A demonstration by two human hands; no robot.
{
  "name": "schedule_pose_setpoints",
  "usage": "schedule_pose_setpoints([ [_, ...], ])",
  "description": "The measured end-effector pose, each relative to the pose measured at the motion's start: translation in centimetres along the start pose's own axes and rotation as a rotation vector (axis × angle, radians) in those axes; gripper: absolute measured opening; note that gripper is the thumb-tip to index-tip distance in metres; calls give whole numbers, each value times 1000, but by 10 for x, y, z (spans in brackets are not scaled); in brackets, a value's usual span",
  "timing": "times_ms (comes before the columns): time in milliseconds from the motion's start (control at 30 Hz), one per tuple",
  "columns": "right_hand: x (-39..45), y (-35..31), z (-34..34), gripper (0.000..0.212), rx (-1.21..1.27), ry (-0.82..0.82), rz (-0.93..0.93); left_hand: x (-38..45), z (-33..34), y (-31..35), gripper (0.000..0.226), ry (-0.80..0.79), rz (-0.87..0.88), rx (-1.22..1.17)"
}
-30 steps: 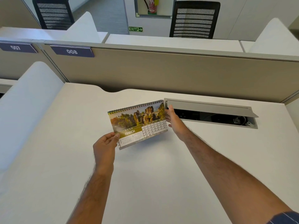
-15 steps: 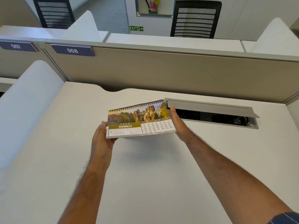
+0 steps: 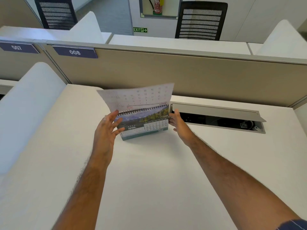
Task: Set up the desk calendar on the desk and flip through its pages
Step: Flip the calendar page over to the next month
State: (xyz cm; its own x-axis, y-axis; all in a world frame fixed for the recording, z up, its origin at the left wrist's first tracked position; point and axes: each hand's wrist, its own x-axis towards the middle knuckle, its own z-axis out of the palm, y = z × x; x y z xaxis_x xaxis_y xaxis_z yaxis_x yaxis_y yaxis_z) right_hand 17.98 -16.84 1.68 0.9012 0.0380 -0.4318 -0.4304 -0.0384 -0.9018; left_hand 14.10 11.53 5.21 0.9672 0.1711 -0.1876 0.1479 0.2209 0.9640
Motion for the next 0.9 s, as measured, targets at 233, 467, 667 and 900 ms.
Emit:
schedule_pose_setpoints([
  [233, 0, 1, 1, 66, -5, 9, 9, 9, -7, -6, 51, 20, -16, -6],
  [467, 3, 4, 2, 63, -4, 12, 4, 6, -6, -10, 29, 85, 35, 68],
  [667, 8, 7, 2, 51, -24, 20, -3, 5, -6, -41, 41, 259, -59, 340],
  [900, 9, 10, 3, 53, -54, 20, -3, -12, 3, -66, 62, 77, -112, 436],
])
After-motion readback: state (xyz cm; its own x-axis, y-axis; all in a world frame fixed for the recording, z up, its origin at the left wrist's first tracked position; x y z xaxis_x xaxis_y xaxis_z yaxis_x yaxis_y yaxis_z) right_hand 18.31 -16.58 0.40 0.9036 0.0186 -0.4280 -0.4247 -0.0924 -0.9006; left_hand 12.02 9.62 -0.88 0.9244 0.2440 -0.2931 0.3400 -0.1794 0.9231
